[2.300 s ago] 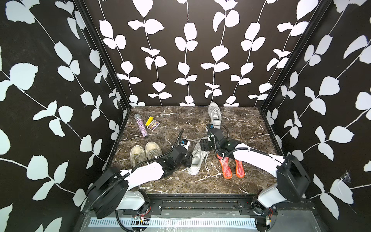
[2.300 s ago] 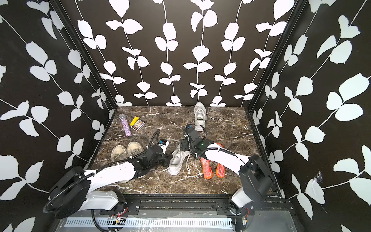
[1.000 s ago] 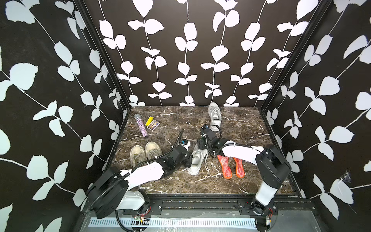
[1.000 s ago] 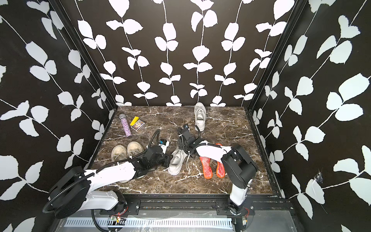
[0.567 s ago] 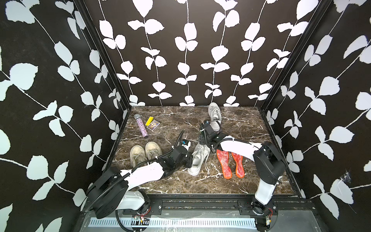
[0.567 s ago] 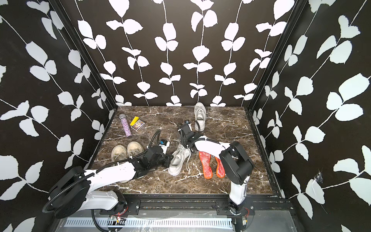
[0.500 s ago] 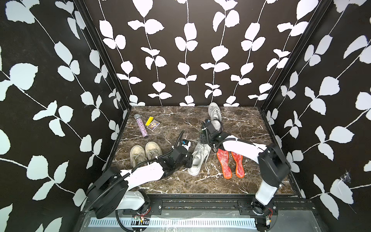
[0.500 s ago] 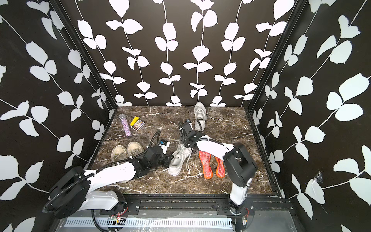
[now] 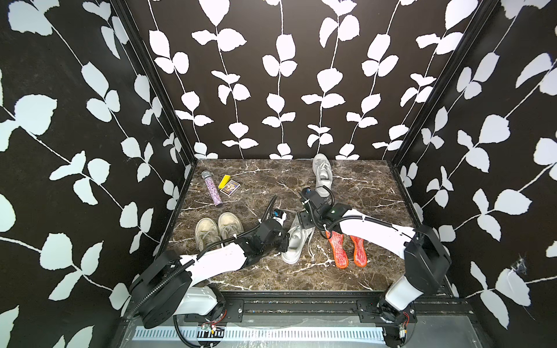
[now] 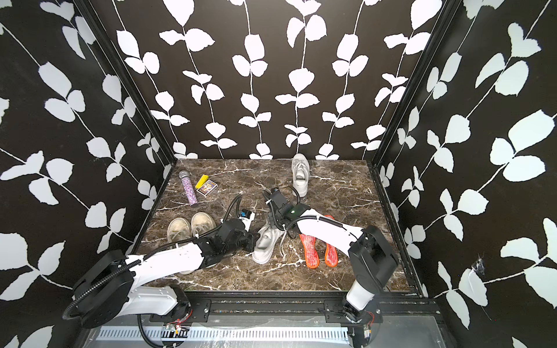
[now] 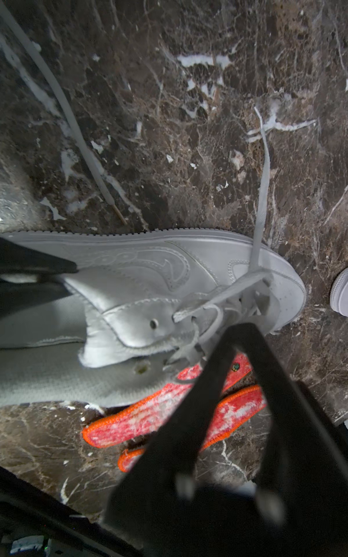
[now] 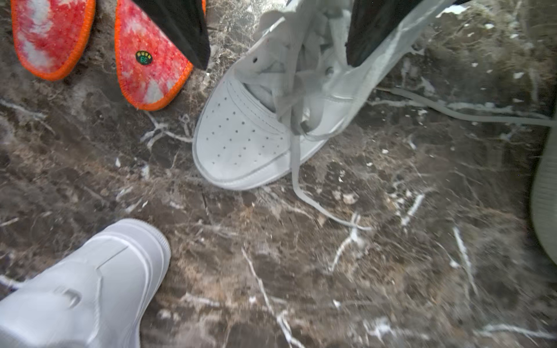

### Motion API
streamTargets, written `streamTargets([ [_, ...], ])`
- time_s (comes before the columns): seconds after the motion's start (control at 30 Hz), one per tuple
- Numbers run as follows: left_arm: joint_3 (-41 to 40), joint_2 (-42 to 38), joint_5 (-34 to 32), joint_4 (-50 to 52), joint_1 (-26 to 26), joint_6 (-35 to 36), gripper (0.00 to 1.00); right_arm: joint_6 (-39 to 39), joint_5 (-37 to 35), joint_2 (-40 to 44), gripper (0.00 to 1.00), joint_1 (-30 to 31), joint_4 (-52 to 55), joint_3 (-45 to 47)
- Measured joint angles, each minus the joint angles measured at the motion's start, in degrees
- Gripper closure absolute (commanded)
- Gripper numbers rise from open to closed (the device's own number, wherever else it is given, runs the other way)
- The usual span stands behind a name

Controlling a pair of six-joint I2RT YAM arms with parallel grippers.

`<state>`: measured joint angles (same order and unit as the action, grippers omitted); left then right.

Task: Remove the insole from the shoe
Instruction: Untie the shoelace on the shoe.

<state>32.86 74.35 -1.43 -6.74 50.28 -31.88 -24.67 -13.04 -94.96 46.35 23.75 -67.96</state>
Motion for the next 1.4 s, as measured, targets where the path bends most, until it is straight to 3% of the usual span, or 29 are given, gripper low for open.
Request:
streamTargets([
  [0.73,0.0,0.0,0.0,0.0,0.1,0.0,1.00,-0.5,-7.4,-3.1,0.59,0.2,1.0,-0.3],
  [1.1,0.0,0.0,-0.1,0.0,0.1,0.0,1.00,-0.8,-12.2,-10.8,0.59,0.4,2.0,-6.7],
  [1.4,0.0,-0.4,-1.0,0.4,0.5,0.0,1.00,-1.7,-22.9,-15.0,0.63,0.3,1.2,-9.0],
])
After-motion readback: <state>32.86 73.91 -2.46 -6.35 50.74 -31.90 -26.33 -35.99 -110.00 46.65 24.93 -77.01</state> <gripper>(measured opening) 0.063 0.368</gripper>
